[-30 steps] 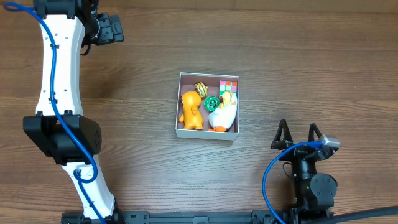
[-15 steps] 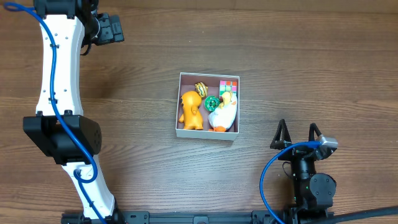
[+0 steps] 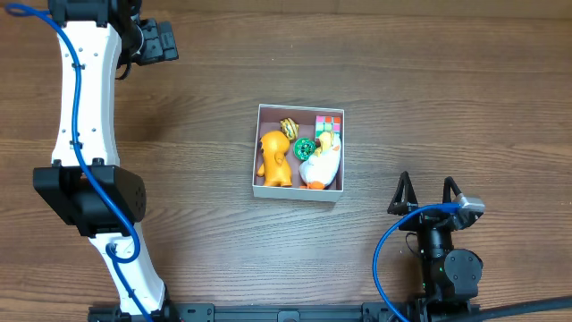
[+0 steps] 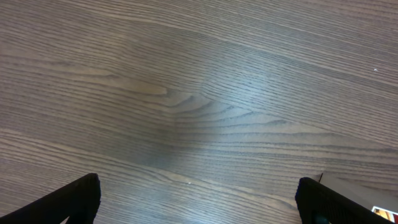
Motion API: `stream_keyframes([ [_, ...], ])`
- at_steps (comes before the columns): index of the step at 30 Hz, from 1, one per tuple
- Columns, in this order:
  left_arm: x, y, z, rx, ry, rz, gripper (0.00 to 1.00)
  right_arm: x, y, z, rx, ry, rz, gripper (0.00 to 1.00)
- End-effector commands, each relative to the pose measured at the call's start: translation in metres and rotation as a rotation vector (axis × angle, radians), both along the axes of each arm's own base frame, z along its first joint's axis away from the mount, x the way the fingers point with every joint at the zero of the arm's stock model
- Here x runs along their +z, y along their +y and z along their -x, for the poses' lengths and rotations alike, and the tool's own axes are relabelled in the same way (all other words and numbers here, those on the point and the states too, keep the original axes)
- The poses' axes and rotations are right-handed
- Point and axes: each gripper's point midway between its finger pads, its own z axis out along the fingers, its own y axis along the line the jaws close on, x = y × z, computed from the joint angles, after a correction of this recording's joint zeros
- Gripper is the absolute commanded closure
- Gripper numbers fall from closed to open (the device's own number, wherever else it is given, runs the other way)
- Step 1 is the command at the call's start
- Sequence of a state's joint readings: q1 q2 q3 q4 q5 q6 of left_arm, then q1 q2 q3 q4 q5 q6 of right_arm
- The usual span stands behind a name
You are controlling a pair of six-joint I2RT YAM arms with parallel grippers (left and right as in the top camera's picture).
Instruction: Pack container
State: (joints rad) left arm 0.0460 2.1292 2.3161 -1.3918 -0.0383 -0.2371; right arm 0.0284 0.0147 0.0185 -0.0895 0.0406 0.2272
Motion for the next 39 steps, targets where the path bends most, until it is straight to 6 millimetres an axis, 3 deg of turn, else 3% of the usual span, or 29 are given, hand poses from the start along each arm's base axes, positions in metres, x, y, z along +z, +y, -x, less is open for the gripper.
stream_keyframes([
  [1, 0.01, -0.001, -0.002, 0.011, -0.031, 0.006, 0.0, 0.0, 0.002, 0.0, 0.011, -0.012, 0.011, 0.0],
  [26, 0.015, -0.002, -0.001, 0.009, -0.041, 0.006, 0.0, 0.0, 0.002, 0.0, 0.011, -0.012, 0.011, 0.0],
  [31, 0.036, -0.006, 0.004, 0.0, -0.087, 0.004, 0.0, 0.0, 0.002, 0.0, 0.011, -0.012, 0.011, 0.0],
  [39, 0.095, -0.023, 0.025, -0.036, -0.224, 0.001, 0.0, 0.0, 0.002, 0.0, 0.011, -0.011, 0.011, 0.0],
])
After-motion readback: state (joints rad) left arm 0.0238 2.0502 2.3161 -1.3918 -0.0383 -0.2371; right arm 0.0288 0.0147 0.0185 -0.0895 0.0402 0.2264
